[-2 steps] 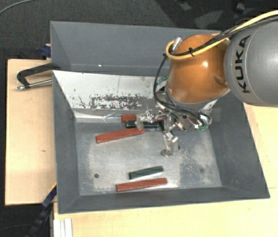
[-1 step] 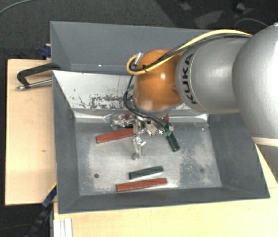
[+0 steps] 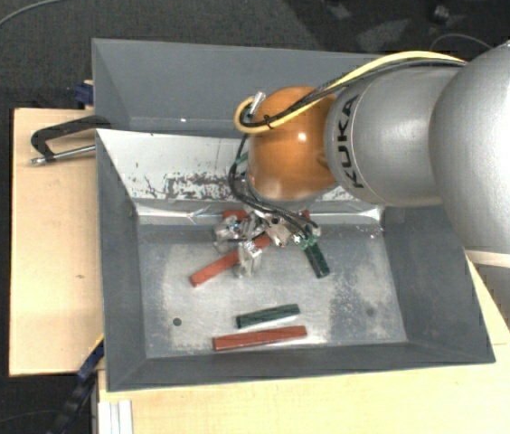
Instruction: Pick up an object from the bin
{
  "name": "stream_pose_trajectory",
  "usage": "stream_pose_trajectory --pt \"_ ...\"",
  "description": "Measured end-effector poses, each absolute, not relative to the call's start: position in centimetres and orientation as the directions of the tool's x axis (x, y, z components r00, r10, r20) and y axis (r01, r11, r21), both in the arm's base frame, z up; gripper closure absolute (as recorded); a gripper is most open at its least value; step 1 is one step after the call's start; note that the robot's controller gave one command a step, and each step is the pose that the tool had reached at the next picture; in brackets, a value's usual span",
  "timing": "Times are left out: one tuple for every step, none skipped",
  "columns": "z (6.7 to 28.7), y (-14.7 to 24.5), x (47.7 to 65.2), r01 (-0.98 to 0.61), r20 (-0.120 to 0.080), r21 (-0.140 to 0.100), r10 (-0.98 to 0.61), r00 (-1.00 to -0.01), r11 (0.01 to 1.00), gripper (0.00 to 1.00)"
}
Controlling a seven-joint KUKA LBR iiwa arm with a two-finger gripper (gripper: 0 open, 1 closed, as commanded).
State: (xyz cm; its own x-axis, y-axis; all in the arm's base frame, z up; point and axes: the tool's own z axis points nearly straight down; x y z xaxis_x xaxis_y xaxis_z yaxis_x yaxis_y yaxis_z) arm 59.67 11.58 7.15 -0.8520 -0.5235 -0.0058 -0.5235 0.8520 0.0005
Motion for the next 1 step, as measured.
stream_pose_trajectory --pt "20.12 8.94 59.74 -0.556 -0.015 -0.006 -0.556 -0.831 0.831 1.00"
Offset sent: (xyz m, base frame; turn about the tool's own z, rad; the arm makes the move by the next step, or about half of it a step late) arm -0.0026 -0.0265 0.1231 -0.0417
